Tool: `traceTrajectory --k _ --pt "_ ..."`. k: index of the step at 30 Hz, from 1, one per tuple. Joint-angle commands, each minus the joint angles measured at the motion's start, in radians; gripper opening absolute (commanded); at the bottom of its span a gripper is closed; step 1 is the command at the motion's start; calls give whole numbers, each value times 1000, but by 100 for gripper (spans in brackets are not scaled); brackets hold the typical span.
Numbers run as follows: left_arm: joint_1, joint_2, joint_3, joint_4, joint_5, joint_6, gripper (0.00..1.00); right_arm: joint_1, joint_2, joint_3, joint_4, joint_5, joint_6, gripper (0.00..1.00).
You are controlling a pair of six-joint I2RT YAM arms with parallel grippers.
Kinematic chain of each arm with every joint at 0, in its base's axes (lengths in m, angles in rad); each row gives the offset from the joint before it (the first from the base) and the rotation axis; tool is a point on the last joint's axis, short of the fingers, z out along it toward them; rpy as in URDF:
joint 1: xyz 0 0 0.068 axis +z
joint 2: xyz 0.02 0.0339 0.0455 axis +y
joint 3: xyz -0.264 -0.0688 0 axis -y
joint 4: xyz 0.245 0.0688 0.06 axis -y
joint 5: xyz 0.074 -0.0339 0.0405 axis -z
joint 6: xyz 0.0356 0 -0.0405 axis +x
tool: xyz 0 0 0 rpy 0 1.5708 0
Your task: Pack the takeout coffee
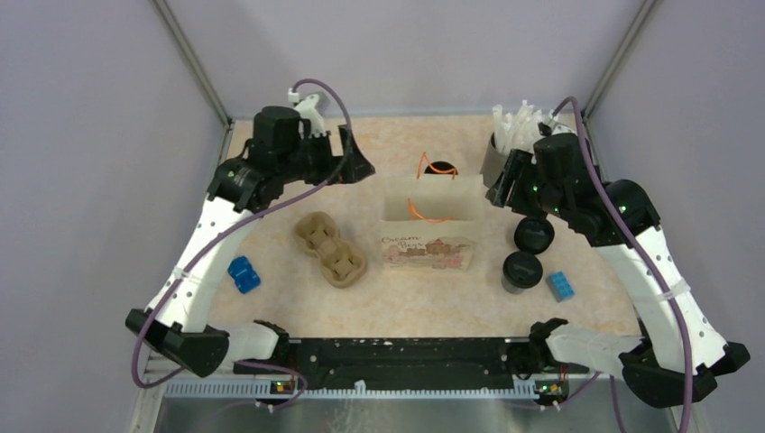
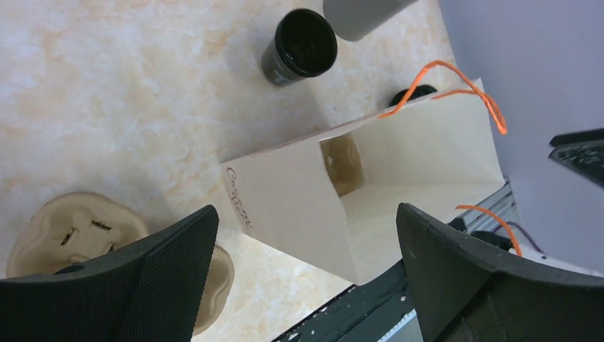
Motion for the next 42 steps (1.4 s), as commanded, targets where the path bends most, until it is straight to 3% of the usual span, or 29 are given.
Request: traceTrajectory --k 1,4,7,14,20,26,34,42 --pt "109 -64 -53 73 145 -76 99 -9 -23 13 -123 40 120 57" --pt "121 -56 -77 100 257 -65 99 -10 -44 -45 -129 13 152 58" --pt "122 -38 -96 115 329 -56 99 -11 -62 -84 -152 27 198 65" --pt "120 -15 -79 78 318 19 94 -36 -103 -193 -254 85 370 76" --pt "120 -6 -76 15 297 69 99 -84 -129 -313 -259 129 394 84" --pt "122 1 -27 -83 246 134 99 -171 -168 -476 -163 83 363 92" --pt "120 -10 -3 -141 235 183 99 -252 -172 -577 4 52 206 91" --pt "120 -27 -29 -141 239 194 99 -281 -199 -663 89 38 155 92"
